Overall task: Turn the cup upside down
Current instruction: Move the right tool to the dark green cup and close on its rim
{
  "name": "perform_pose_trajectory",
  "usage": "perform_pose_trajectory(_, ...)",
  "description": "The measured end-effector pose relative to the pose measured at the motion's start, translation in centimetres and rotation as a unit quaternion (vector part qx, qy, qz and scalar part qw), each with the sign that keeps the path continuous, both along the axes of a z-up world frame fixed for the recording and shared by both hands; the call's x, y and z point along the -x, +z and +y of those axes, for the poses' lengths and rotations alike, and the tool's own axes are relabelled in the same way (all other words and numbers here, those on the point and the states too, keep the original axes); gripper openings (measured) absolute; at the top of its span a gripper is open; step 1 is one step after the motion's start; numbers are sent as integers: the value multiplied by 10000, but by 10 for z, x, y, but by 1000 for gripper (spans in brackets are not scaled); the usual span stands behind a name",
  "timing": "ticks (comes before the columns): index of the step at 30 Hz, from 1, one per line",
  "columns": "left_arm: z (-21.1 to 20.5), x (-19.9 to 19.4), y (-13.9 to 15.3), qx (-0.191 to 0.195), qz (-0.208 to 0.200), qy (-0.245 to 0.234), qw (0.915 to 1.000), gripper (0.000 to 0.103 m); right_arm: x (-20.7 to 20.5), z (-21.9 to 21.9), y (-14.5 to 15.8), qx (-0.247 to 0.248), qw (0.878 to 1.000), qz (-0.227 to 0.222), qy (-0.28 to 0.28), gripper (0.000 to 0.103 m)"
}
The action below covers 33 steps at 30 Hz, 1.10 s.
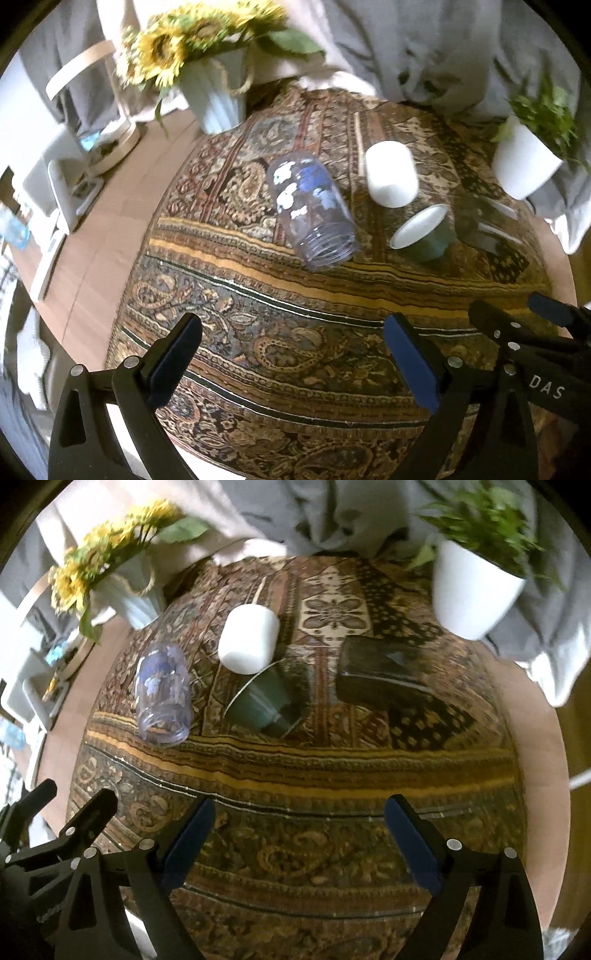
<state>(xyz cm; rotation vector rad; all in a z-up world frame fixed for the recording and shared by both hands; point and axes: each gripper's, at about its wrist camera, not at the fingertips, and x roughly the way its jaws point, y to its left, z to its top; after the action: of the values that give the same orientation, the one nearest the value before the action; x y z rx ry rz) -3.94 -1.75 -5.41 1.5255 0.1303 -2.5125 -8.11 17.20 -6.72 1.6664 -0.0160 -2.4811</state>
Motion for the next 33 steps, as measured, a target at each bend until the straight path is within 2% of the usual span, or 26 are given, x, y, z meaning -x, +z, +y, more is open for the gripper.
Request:
perform_pose_trajectory(9, -9, 14, -29, -108, -343, 511, 9980, 101, 41, -23, -29, -100, 9974, -259, 666, 91)
perform_pose_trajectory(24, -7, 32, -57, -199, -598, 760, 9951, 101, 79, -39, -61, -292, 9911, -373, 1245, 85)
perform_pose_trajectory(33, -14, 39, -64, -247, -630, 929, 9934, 101, 90, -49, -67, -327, 9894, -247, 1391, 72)
